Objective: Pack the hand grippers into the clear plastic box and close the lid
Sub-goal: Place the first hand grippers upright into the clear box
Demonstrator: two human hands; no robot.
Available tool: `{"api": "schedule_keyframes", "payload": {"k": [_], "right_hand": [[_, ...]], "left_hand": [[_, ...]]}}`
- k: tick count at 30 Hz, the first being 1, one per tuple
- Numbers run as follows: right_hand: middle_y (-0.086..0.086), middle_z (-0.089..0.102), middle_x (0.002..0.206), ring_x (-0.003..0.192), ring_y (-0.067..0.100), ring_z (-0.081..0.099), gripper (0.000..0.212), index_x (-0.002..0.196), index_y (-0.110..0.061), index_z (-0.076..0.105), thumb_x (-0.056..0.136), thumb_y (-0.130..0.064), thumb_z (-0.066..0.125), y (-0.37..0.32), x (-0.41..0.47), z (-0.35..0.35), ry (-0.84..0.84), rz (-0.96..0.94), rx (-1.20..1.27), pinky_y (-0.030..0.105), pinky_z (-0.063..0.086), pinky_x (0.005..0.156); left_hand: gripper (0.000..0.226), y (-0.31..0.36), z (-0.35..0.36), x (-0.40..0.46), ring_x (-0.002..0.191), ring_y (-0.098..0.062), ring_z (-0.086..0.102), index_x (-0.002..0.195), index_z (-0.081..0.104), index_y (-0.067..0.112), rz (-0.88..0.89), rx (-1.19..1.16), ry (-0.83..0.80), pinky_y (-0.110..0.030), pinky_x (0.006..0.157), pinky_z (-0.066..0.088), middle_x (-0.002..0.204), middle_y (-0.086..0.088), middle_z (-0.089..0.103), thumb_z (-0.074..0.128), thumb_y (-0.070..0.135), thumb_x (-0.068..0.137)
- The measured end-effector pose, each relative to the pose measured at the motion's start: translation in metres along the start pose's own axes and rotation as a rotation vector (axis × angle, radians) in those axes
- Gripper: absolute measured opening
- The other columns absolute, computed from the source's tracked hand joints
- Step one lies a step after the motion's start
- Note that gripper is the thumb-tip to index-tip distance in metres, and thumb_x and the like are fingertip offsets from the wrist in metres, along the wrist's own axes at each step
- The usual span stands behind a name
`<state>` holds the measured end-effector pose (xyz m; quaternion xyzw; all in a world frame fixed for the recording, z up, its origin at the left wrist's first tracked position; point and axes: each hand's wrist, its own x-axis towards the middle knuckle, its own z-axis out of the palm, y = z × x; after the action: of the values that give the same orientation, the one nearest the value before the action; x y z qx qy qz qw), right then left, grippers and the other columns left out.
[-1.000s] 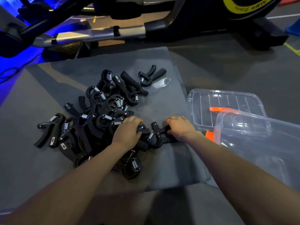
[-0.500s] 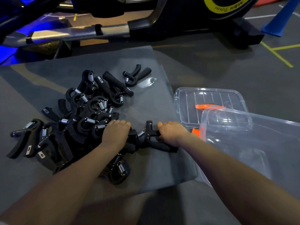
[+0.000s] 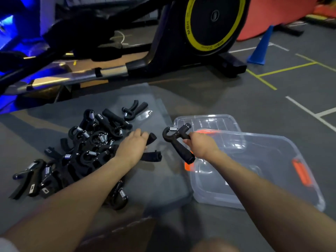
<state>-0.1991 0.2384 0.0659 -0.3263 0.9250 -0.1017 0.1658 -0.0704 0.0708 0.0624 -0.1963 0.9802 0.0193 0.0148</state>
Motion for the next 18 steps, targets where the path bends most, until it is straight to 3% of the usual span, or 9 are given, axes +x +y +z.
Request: {"api": "schedule_keyframes", "payload": {"k": [4,6,9,14,15,17,18], "right_hand": [[0.016,0.065,0.112,0.107,0.035,0.062,0.023,0.108,-0.007,0.058,0.097,-0.017,0.041,0.026,-0.035,-0.023,0.0,0.124,0.155,0.034,0.047,0.084],[0.016,0.068,0.096,0.097,0.036,0.068,0.011,0.091,-0.01,0.058,0.091,-0.009,0.047,0.04,-0.048,-0.029,-0.027,0.192,0.356,0.039,0.055,0.084],[0.01,0.059,0.063,0.066,0.031,0.068,0.021,0.068,-0.012,0.047,0.086,-0.001,0.052,0.057,-0.072,-0.042,-0.049,0.276,0.619,0.036,0.055,0.059],[0.007,0.049,0.061,0.046,0.013,0.049,0.027,0.068,-0.01,0.045,0.093,0.0,0.047,0.067,-0.104,-0.06,-0.098,0.3,1.081,0.02,0.05,0.042],[0.007,0.052,0.063,0.047,0.013,0.052,0.021,0.074,-0.008,0.049,0.093,0.0,0.047,0.067,-0.107,-0.063,-0.093,0.302,1.152,0.021,0.053,0.045],[0.012,0.061,0.078,0.065,0.021,0.063,0.009,0.097,0.0,0.054,0.091,0.002,0.048,0.068,-0.11,-0.065,-0.064,0.299,1.291,0.03,0.058,0.066],[0.016,0.064,0.091,0.081,0.026,0.066,0.02,0.11,0.005,0.053,0.092,0.003,0.047,0.07,-0.109,-0.065,-0.048,0.298,1.367,0.036,0.058,0.078]], "left_hand": [[0.019,0.055,-0.026,-0.008,0.108,-0.024,0.048,0.109,0.047,0.009,0.15,-0.019,0.072,-0.04,0.083,0.048,0.112,-0.007,0.046,0.049,0.009,0.09],[0.019,0.081,-0.036,-0.015,0.111,-0.022,0.047,0.11,0.047,0.011,0.228,-0.022,0.114,-0.04,0.079,0.05,0.117,-0.004,0.045,0.048,0.01,0.091],[0.026,0.114,-0.048,-0.024,0.116,-0.021,0.047,0.116,0.047,0.012,0.368,0.016,0.182,-0.04,0.077,0.052,0.126,-0.001,0.044,0.048,0.008,0.091],[0.028,0.155,-0.055,-0.03,0.108,-0.02,0.049,0.114,0.053,0.014,0.556,0.021,0.283,-0.039,0.066,0.056,0.119,-0.003,0.051,0.056,0.01,0.087],[0.027,0.162,-0.055,-0.031,0.107,-0.018,0.045,0.115,0.053,0.015,0.573,0.004,0.28,-0.04,0.068,0.055,0.118,-0.002,0.051,0.054,0.012,0.087],[0.03,0.173,-0.055,-0.03,0.109,-0.015,0.038,0.119,0.053,0.018,0.573,-0.046,0.272,-0.039,0.075,0.052,0.118,-0.002,0.049,0.051,0.015,0.089],[0.032,0.176,-0.055,-0.028,0.109,-0.016,0.04,0.12,0.053,0.018,0.569,-0.075,0.27,-0.038,0.079,0.051,0.118,-0.002,0.049,0.051,0.014,0.089]]}}
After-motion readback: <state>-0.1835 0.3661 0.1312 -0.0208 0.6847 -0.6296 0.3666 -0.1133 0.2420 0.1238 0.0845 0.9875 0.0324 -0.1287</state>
